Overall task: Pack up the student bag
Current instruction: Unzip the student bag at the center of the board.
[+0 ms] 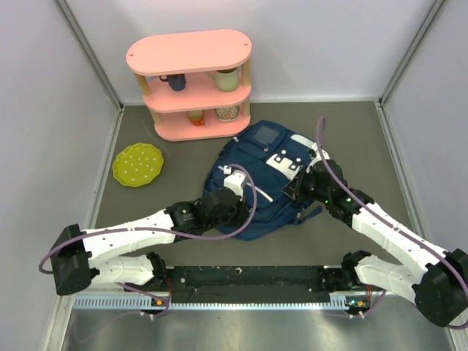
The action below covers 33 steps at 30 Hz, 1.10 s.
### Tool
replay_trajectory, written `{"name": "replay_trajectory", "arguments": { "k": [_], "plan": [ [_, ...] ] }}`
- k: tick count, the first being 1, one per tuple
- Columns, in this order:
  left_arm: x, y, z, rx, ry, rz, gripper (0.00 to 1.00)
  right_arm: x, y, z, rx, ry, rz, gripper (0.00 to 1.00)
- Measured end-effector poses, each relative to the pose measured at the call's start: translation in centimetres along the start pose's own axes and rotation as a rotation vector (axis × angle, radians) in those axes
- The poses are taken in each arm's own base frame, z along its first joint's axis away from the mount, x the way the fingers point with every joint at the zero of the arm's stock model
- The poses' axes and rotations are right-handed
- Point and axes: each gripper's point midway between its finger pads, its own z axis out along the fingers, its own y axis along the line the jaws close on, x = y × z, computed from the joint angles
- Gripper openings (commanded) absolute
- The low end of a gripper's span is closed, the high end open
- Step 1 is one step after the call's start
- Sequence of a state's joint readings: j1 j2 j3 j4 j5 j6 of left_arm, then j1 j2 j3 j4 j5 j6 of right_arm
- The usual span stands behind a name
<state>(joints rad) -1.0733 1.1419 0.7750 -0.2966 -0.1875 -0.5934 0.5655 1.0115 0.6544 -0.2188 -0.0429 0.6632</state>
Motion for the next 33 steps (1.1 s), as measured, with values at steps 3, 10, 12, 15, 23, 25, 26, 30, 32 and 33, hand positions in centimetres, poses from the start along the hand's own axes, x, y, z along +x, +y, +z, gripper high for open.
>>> {"name": "replay_trajectory", "arguments": {
  "k": [3, 10, 12, 15, 23, 25, 26, 30, 32, 33],
  "plan": [
    [-0.2, -1.8, 0.3, 0.048, -0.023, -0.003, 0.00, -0.4, -1.4, 0.0, 0.017, 0.012, -0.018, 0.00],
    [1.3, -3.7, 2.8, 0.040, 0.016, 0.015, 0.00, -0.2, -3.7, 1.7, 0.084, 0.115, -0.079, 0.00],
    [1.2, -4.3, 3.5, 0.037, 0.021, 0.024, 0.00, -0.4, -4.3, 2.2, 0.107, 0.131, -0.085, 0.00],
    [1.0, -4.6, 3.9, 0.026, 0.017, 0.027, 0.00, -0.6, -4.9, 2.5, 0.128, 0.150, -0.087, 0.00],
    [1.4, -2.5, 3.7, -0.086, 0.017, 0.043, 0.00, -0.7, -4.9, 2.6, 0.111, 0.170, -0.087, 0.00],
    [1.4, -1.4, 3.6, -0.122, 0.021, 0.040, 0.00, -0.6, -5.0, 2.6, 0.111, 0.172, -0.089, 0.00],
    [1.2, -0.6, 3.5, -0.143, 0.022, 0.034, 0.00, -0.7, -5.1, 2.7, 0.112, 0.172, -0.091, 0.00],
    [0.7, 2.9, 2.9, -0.237, 0.029, -0.005, 0.00, -1.0, -5.5, 2.7, 0.125, 0.161, -0.096, 0.00],
    [0.3, 4.9, 2.6, -0.287, 0.031, -0.036, 0.00, -1.3, -5.8, 2.7, 0.134, 0.151, -0.100, 0.09],
    [0.2, 5.7, 2.4, -0.305, 0.032, -0.047, 0.00, -1.4, -5.9, 2.7, 0.139, 0.147, -0.099, 0.20]
  ]
}}
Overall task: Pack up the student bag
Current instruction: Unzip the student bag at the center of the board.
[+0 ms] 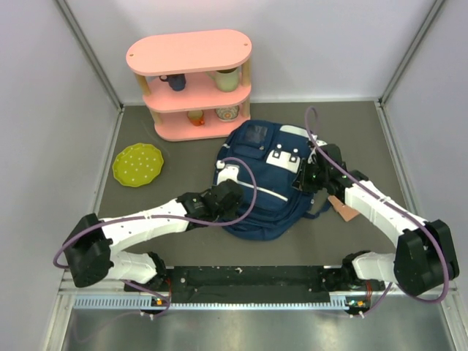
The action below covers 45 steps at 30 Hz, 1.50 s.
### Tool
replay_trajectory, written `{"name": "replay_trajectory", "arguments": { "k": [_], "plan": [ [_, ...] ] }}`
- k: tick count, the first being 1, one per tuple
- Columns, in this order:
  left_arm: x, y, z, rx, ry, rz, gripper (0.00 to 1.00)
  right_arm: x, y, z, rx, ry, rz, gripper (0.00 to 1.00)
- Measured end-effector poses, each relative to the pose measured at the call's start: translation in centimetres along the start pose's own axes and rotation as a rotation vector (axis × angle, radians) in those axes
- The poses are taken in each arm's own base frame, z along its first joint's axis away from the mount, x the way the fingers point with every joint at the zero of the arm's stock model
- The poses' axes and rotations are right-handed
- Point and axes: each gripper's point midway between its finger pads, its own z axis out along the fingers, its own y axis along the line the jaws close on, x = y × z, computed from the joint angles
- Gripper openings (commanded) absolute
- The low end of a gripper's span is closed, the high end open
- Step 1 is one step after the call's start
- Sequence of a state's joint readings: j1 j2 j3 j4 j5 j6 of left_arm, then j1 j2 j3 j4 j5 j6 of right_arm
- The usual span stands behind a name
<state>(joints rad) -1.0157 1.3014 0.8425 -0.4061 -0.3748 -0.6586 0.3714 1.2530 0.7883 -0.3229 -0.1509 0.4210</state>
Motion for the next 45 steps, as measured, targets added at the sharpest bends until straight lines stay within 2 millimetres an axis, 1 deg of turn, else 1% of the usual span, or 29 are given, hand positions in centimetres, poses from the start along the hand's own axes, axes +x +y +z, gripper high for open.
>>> {"name": "replay_trajectory", "arguments": {
  "k": [1, 2, 3, 4, 5, 6, 8, 9, 12, 13, 15, 19, 20, 22, 23, 25, 28, 33, 36, 42, 45],
  "plan": [
    [-0.1, 0.5, 0.0, -0.012, 0.002, -0.007, 0.00, -0.1, -0.1, 0.0, 0.002, -0.002, 0.003, 0.28],
    [-0.2, 0.8, 0.0, -0.013, 0.002, -0.013, 0.00, -0.4, -0.1, 0.0, -0.001, -0.014, 0.004, 0.50],
    [-0.2, 0.8, -0.1, -0.006, 0.006, -0.013, 0.00, -0.7, -0.2, 0.1, -0.001, -0.025, 0.008, 0.64],
    [-0.1, 0.7, -0.2, -0.001, 0.012, -0.011, 0.00, -1.6, -0.1, 0.1, -0.007, -0.060, 0.020, 0.72],
    [0.0, 0.6, -0.3, 0.006, 0.017, -0.010, 0.00, -2.4, -0.1, -0.1, -0.012, -0.088, 0.039, 0.78],
    [0.0, 0.5, -0.3, 0.013, 0.022, -0.009, 0.00, -2.8, 0.0, -0.3, -0.013, -0.107, 0.057, 0.80],
    [0.2, 0.4, -0.3, 0.021, 0.028, -0.010, 0.00, -3.6, 0.3, -1.2, -0.029, -0.157, 0.094, 0.81],
    [0.2, 0.3, -0.3, 0.024, 0.030, -0.010, 0.00, -3.6, 0.5, -1.8, -0.040, -0.180, 0.111, 0.81],
    [0.4, 0.1, -0.3, 0.037, 0.039, -0.010, 0.00, -3.0, 1.1, -3.9, -0.084, -0.237, 0.197, 0.77],
    [0.5, 0.1, -0.3, 0.041, 0.040, -0.010, 0.00, -2.4, 1.2, -4.4, -0.101, -0.242, 0.231, 0.76],
    [0.5, 0.0, -0.3, 0.045, 0.043, -0.011, 0.00, -1.1, 1.5, -4.7, -0.134, -0.230, 0.299, 0.74],
    [0.6, -0.1, -0.3, 0.053, 0.047, -0.005, 0.00, 2.9, 1.2, -4.0, -0.161, -0.150, 0.439, 0.72],
    [0.6, -0.1, -0.3, 0.054, 0.047, -0.004, 0.00, 3.7, 1.1, -3.8, -0.159, -0.132, 0.464, 0.69],
    [0.6, -0.2, -0.3, 0.057, 0.048, 0.002, 0.00, 4.5, 1.3, -3.7, -0.166, -0.110, 0.493, 0.66],
    [0.6, -0.2, -0.3, 0.058, 0.049, 0.003, 0.00, 4.6, 1.5, -3.7, -0.175, -0.104, 0.503, 0.63],
    [0.7, -0.2, -0.3, 0.060, 0.050, 0.004, 0.00, 4.3, 2.1, -3.7, -0.202, -0.108, 0.515, 0.61],
    [0.6, -0.2, -0.3, 0.062, 0.050, 0.007, 0.00, 3.9, 2.7, -3.4, -0.226, -0.107, 0.525, 0.61],
    [0.6, -0.3, -0.3, 0.063, 0.050, 0.006, 0.00, 4.2, 3.6, -3.4, -0.243, -0.092, 0.521, 0.61],
    [0.6, -0.3, -0.3, 0.064, 0.050, 0.006, 0.00, 4.3, 3.6, -3.2, -0.235, -0.091, 0.524, 0.61],
    [0.7, -0.4, -0.4, 0.072, 0.053, 0.006, 0.00, 4.4, 2.9, -2.3, -0.180, -0.079, 0.535, 0.60],
    [0.7, -0.5, -0.4, 0.076, 0.054, 0.007, 0.00, 4.1, 2.9, -1.8, -0.182, -0.085, 0.525, 0.53]
  ]
}}
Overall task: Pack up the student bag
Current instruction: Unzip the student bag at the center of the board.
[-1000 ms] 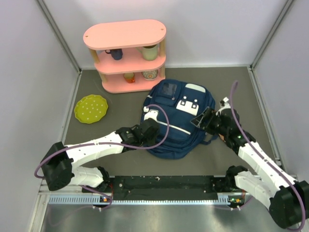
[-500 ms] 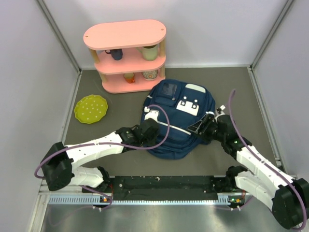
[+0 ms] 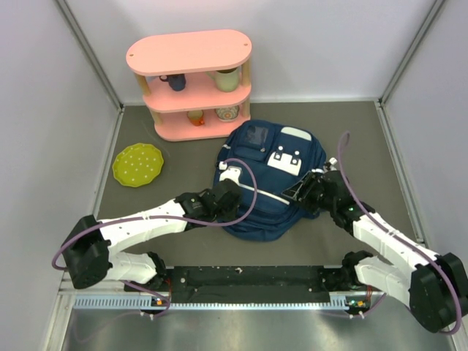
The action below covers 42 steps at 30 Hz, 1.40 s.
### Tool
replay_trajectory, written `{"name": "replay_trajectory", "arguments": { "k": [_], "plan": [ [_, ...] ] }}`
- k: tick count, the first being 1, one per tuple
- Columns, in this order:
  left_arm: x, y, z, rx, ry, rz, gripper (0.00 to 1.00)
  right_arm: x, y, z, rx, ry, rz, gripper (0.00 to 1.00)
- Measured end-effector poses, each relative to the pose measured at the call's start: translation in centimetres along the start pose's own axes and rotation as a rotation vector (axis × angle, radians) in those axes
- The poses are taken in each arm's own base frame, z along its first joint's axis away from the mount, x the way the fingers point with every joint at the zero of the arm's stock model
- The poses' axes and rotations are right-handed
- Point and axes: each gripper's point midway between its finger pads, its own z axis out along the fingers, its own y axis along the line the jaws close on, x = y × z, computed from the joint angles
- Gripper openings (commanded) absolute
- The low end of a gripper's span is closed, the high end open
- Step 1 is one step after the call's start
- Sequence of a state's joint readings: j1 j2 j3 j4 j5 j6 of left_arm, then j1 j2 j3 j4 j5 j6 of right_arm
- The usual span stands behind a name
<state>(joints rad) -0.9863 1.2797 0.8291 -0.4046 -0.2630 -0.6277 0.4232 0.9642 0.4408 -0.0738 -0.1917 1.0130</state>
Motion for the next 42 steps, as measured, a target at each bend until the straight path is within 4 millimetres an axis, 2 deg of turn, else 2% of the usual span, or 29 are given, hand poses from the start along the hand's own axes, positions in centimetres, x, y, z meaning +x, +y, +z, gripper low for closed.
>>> {"name": "replay_trajectory", "arguments": {
  "k": [3, 4, 7, 10, 18, 23, 27, 30, 35, 42],
  "plan": [
    [0.0, -0.1, -0.1, 0.007, -0.001, 0.003, 0.00, -0.1, -0.4, 0.7, 0.028, 0.015, -0.027, 0.38],
    [-0.1, -0.1, -0.1, 0.008, -0.002, 0.003, 0.00, -0.1, -0.5, 0.9, 0.039, 0.021, -0.038, 0.28],
    [-0.1, -0.4, -0.4, 0.015, -0.011, 0.007, 0.00, -0.2, -1.1, 1.5, 0.095, 0.056, -0.096, 0.10],
    [-0.2, -0.9, -0.7, 0.022, -0.027, 0.013, 0.00, -0.4, -1.2, 1.9, 0.139, 0.093, -0.165, 0.00],
    [0.5, -2.5, -1.1, 0.037, -0.057, 0.028, 0.00, -1.2, -1.2, 2.1, 0.206, 0.198, -0.356, 0.00],
    [2.2, -4.2, -1.6, 0.062, -0.042, 0.078, 0.00, -1.4, -1.0, 2.4, 0.200, 0.243, -0.439, 0.00],
    [3.5, -5.5, -2.1, 0.085, -0.006, 0.127, 0.00, -2.1, 0.8, 3.3, 0.120, 0.234, -0.490, 0.00],
    [3.9, -6.0, -2.2, 0.080, 0.007, 0.144, 0.00, -2.6, 2.5, 4.3, 0.055, 0.230, -0.511, 0.00],
    [3.3, -5.5, -2.3, 0.041, 0.002, 0.147, 0.00, -3.4, 4.1, 5.4, 0.016, 0.209, -0.526, 0.00],
    [2.9, -2.1, -2.0, -0.027, 0.003, 0.107, 0.00, -3.9, 4.2, 5.9, 0.026, 0.207, -0.506, 0.00]
  ]
}}
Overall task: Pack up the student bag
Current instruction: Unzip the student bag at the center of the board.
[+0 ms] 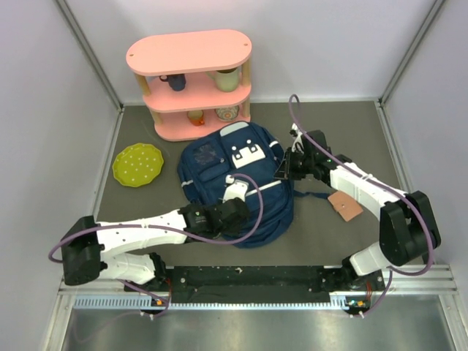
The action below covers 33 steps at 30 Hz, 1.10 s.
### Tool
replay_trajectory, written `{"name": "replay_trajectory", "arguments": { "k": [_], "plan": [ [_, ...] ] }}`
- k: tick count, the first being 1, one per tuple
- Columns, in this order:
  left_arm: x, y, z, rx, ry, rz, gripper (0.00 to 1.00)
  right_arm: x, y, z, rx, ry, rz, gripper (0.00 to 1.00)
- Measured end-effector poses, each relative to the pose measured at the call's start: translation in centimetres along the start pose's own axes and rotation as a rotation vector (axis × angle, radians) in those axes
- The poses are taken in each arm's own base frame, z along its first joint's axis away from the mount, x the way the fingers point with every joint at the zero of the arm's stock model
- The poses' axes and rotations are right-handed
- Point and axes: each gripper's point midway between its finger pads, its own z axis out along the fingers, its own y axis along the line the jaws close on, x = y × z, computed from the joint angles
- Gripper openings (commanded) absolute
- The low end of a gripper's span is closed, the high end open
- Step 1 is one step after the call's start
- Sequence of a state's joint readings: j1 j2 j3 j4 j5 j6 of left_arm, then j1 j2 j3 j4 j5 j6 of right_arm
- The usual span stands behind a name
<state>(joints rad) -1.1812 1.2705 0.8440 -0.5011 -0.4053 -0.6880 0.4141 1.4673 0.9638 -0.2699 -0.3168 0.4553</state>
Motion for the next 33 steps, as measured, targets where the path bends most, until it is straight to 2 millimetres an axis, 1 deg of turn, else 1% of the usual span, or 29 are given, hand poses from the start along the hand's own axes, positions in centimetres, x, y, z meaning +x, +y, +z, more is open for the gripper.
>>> {"name": "replay_trajectory", "arguments": {
  "k": [5, 7, 10, 12, 13, 15, 16, 18, 20, 21, 23, 24, 26, 27, 29, 33],
  "plan": [
    [1.2, 3.5, -0.2, -0.077, 0.021, -0.014, 0.00, -0.5, 0.1, 0.4, 0.000, -0.002, 0.003, 0.00],
    [1.4, 4.4, -0.4, -0.104, 0.027, -0.015, 0.00, -0.3, 0.0, 0.6, 0.003, 0.004, 0.011, 0.00],
    [1.5, 5.2, -0.6, -0.132, 0.032, -0.013, 0.00, -0.3, -0.2, 0.7, 0.005, 0.006, 0.014, 0.01],
    [1.7, 5.7, -0.6, -0.150, 0.040, -0.010, 0.00, -0.3, -0.1, 0.7, 0.003, 0.007, 0.015, 0.22],
    [1.7, 5.8, -0.6, -0.152, 0.041, -0.007, 0.00, -0.3, -0.1, 0.7, -0.001, 0.009, 0.019, 0.40],
    [1.7, 5.9, -0.7, -0.153, 0.046, -0.002, 0.00, -0.6, -0.1, 0.7, 0.002, -0.004, 0.033, 0.64],
    [1.8, 5.9, -0.7, -0.153, 0.049, 0.001, 0.00, -1.2, -0.2, 0.7, 0.007, -0.031, 0.030, 0.78],
    [1.8, 5.9, -0.7, -0.149, 0.053, 0.008, 0.00, -2.3, -0.3, 0.1, 0.024, -0.078, 0.046, 0.79],
    [1.8, 5.9, -0.7, -0.146, 0.055, 0.013, 0.00, -3.1, -0.5, -1.2, 0.040, -0.135, 0.056, 0.79],
    [1.8, 5.8, -0.7, -0.145, 0.055, 0.014, 0.00, -3.4, -0.5, -2.2, 0.042, -0.170, 0.066, 0.78],
    [1.8, 5.8, -0.7, -0.144, 0.055, 0.017, 0.00, -3.4, -0.4, -3.9, 0.037, -0.217, 0.083, 0.77],
    [1.8, 5.8, -0.7, -0.143, 0.055, 0.018, 0.00, -3.2, -0.2, -4.7, 0.028, -0.233, 0.096, 0.75],
    [1.7, 5.8, -0.7, -0.141, 0.055, 0.020, 0.00, -2.2, 0.1, -5.7, 0.002, -0.248, 0.125, 0.72],
    [1.7, 5.8, -0.7, -0.141, 0.056, 0.020, 0.00, -1.5, 0.2, -6.0, -0.013, -0.245, 0.145, 0.69],
    [1.7, 5.8, -0.7, -0.141, 0.056, 0.022, 0.00, 0.1, 0.3, -6.0, -0.035, -0.221, 0.189, 0.66],
    [1.7, 5.8, -0.7, -0.139, 0.056, 0.025, 0.00, 3.7, 0.2, -5.1, -0.061, -0.150, 0.274, 0.59]
  ]
}}
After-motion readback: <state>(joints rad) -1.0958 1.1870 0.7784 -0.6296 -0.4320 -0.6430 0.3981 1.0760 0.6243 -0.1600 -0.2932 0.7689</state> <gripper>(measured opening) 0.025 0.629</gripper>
